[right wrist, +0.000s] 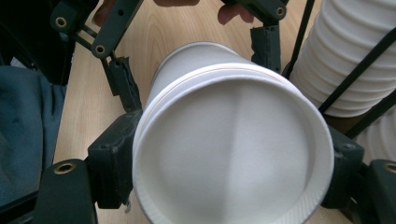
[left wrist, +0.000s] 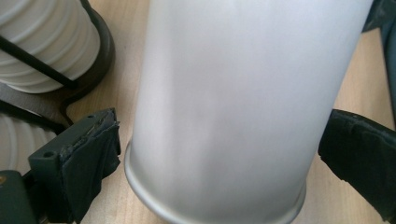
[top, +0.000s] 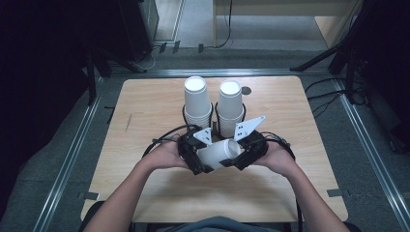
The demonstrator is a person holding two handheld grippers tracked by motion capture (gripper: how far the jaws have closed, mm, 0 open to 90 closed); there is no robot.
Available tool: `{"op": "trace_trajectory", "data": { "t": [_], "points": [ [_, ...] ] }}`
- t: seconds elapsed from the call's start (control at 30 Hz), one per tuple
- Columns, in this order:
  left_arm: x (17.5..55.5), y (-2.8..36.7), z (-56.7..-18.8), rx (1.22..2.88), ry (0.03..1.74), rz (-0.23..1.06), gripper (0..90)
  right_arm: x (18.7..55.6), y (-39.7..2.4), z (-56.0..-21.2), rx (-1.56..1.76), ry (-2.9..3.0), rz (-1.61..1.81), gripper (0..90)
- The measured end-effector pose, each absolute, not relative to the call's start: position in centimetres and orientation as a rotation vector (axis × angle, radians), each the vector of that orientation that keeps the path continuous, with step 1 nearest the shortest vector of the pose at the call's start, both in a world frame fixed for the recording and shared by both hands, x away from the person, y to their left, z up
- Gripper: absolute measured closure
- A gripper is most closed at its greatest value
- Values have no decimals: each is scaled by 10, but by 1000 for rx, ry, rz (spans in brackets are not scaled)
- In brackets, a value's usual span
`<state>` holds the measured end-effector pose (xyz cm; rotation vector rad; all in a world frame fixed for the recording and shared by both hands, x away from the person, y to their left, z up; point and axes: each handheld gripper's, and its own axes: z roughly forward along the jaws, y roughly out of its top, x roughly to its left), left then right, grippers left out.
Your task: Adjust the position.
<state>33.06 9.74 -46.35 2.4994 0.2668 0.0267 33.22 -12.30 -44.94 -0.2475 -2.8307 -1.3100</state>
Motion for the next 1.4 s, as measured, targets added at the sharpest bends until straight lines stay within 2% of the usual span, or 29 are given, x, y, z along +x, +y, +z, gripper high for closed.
{"op": "trace_trajectory", "data": {
  "t": [0.47,0.73,1.0,1.2,1.3,1.4],
  "points": [
    [330,106,-467,2381,303,-47,0,328,-133,-435,-269,-2772,-1400,234],
    [328,106,-467,2329,291,-47,5,326,-134,-427,-261,-2721,-1472,234],
    [327,109,-466,2320,266,-6,84,328,-134,-429,-276,-2701,-1500,236],
    [329,110,-463,2332,273,-59,119,330,-135,-430,-288,-2681,-1486,235],
    [329,111,-460,2346,270,-73,124,330,-134,-431,-313,-2691,-1448,117],
    [330,112,-457,2360,283,-82,125,330,-132,-433,-345,-2735,-1384,117]
  ]
}}
